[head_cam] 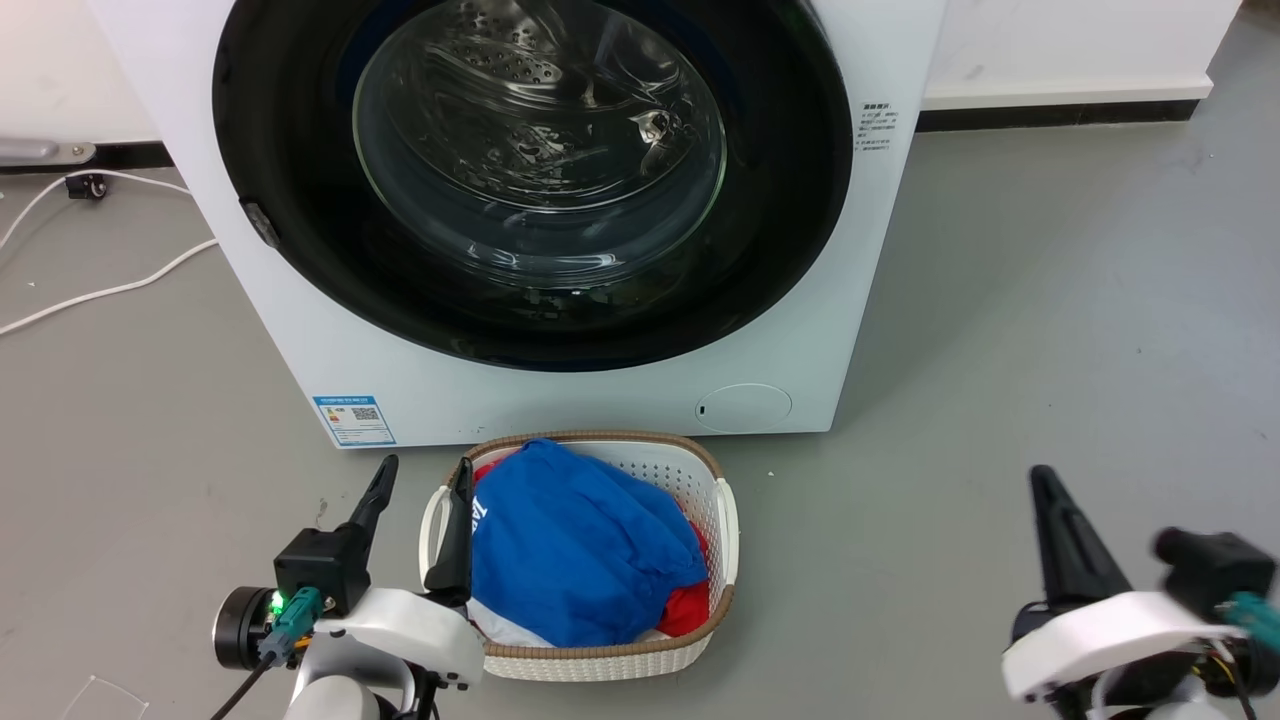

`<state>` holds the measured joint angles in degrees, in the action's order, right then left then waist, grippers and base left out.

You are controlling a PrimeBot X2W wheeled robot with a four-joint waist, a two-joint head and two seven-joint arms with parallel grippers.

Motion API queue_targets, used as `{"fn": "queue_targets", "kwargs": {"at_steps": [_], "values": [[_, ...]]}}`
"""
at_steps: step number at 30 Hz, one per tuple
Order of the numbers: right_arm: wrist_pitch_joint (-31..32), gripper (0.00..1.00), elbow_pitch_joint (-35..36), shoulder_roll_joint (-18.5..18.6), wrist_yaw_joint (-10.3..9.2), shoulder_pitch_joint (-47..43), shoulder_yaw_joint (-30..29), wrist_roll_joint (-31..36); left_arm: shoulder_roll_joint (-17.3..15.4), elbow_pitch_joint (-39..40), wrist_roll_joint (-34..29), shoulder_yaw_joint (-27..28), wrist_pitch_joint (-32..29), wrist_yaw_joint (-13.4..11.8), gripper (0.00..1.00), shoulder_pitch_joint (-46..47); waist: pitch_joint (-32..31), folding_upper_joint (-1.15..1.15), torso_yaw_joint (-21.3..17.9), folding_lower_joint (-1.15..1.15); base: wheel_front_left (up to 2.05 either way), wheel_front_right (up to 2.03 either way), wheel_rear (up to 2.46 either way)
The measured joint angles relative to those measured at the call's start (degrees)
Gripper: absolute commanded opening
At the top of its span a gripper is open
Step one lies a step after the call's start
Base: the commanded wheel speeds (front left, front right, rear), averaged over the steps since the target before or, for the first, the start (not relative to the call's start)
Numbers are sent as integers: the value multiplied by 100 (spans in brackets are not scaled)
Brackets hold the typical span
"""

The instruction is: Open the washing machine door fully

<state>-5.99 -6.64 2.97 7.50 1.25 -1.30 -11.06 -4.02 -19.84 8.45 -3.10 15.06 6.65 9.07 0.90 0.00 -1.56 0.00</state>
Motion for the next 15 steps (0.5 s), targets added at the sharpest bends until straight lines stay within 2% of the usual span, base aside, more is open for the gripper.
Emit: {"fn": "queue_targets", "kwargs": {"at_steps": [1,3,5,11,13,15], "values": [[14,0,-45,0,0,6,-52,-248,5,5,27,24,0,9,100,0,4,0,-2,0,0,0,0],[57,0,-189,1,-1,84,-165,-1298,20,18,36,64,0,16,100,0,12,0,-9,0,0,0,0],[99,0,-354,1,-1,187,-249,-2051,34,37,37,104,1,14,100,1,23,0,-12,0,0,0,0],[366,0,-737,-5,-1,598,-322,-5042,58,110,35,159,1,-5,100,31,113,0,8,0,0,0,0],[519,0,-814,-3,-1,775,-436,-5815,64,148,26,164,1,-5,100,80,180,0,19,0,0,0,0],[677,0,-872,-11,-2,984,-603,-6216,75,236,12,177,1,-5,100,122,267,0,31,0,0,0,0]]}}
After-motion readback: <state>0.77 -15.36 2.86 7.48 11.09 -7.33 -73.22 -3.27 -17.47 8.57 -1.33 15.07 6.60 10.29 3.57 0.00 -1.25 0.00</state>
